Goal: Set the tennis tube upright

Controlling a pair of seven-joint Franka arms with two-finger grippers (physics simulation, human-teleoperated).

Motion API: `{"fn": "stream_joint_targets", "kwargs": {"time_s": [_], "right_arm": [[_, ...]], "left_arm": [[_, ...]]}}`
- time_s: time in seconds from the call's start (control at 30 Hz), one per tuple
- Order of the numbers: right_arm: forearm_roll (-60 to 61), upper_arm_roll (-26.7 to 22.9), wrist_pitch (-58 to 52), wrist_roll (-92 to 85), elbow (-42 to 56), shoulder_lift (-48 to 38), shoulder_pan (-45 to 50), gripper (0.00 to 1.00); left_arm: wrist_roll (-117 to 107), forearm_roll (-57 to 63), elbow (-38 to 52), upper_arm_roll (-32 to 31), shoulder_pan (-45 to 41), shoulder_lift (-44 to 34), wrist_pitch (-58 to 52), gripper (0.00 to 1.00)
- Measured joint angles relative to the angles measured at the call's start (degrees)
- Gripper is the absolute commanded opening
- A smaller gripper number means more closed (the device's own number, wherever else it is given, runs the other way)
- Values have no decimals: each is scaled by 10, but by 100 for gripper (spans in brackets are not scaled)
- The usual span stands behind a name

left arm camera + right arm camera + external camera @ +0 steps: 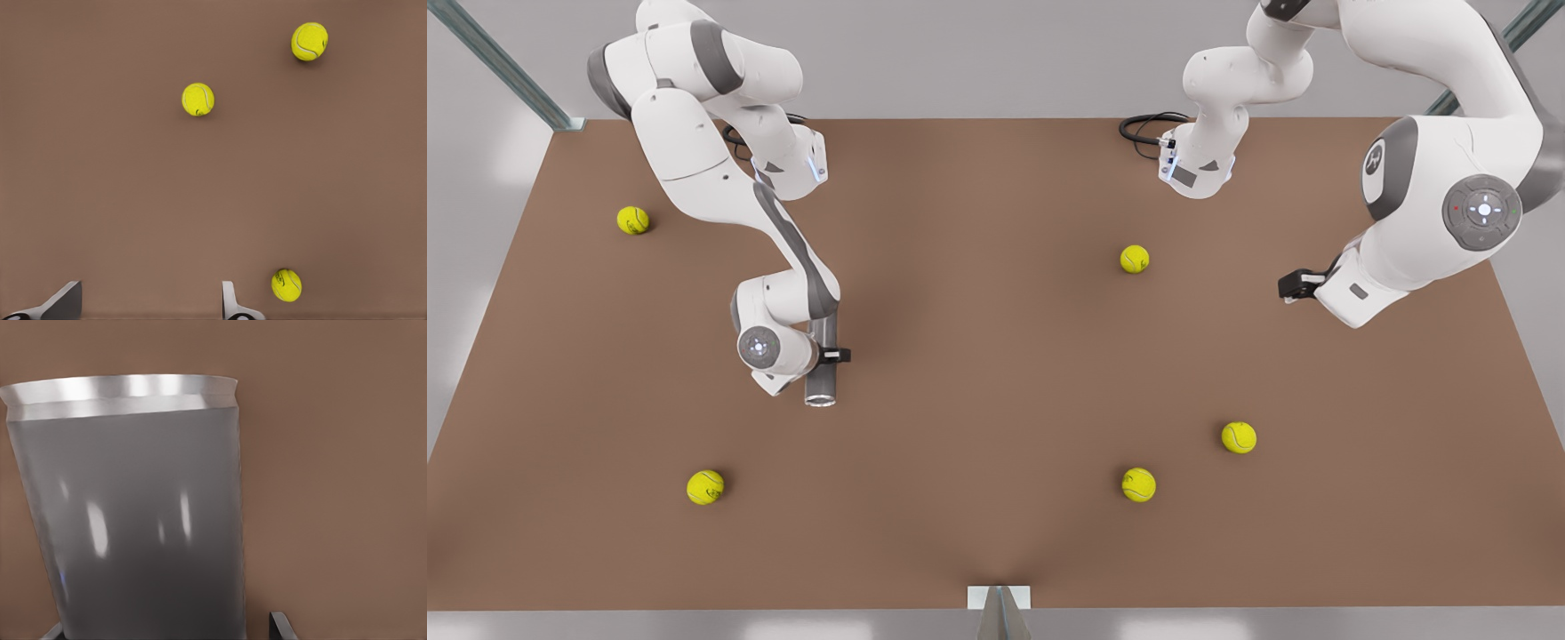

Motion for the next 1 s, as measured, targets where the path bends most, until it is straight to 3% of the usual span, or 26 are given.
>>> {"fn": "stream_joint_targets", "kwargs": {"time_s": [0.17,0.3,0.43,0.77,1.0], "right_arm": [[0,0,0,0,0,4,1,100],[0,0,0,0,2,4,0,82],[0,0,0,0,4,5,0,75],[0,0,-2,1,4,4,0,75],[4,4,-73,6,39,-5,7,76]], "left_arm": [[0,0,-1,0,0,0,0,100],[0,0,-1,0,0,0,-3,100],[0,0,-1,0,0,0,-3,100],[-1,0,-1,0,0,0,-8,100],[-2,0,-1,0,0,0,-11,100]]}}
